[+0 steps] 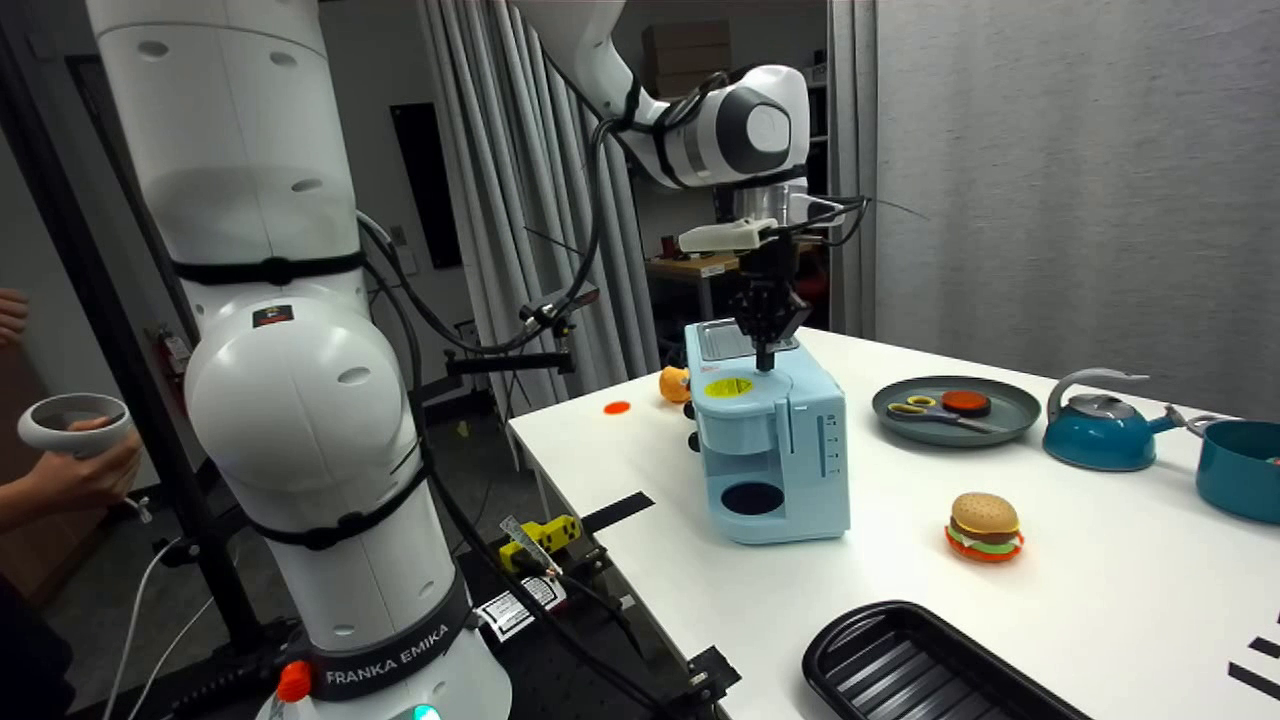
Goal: Press the button to open the coffee marker
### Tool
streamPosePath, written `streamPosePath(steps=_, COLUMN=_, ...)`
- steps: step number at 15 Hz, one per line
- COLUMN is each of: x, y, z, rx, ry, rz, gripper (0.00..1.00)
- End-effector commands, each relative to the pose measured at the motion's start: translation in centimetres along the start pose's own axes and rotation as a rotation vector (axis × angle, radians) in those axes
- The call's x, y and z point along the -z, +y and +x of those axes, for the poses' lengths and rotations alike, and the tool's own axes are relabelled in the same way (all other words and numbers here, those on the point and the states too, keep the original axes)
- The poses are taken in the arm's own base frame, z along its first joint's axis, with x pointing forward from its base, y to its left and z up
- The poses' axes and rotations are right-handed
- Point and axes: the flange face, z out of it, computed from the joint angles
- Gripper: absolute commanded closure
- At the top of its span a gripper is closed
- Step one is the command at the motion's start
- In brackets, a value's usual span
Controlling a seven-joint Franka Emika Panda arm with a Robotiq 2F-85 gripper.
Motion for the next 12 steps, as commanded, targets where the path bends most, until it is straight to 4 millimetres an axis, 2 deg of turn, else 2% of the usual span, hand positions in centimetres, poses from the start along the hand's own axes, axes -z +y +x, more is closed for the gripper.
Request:
streamPosePath(steps=1, x=-0.5, y=0.3, z=0.5, rx=0.002, ry=0.008, rz=0.02, gripper=1.0)
streamPosePath(steps=8, x=-2.4, y=-0.5, z=-0.1, rx=-0.012, ry=0.0, rz=0.01, gripper=1.0)
streamPosePath(steps=12, x=-6.1, y=-0.5, z=-0.5, rx=-0.024, ry=0.009, rz=0.024, gripper=1.0)
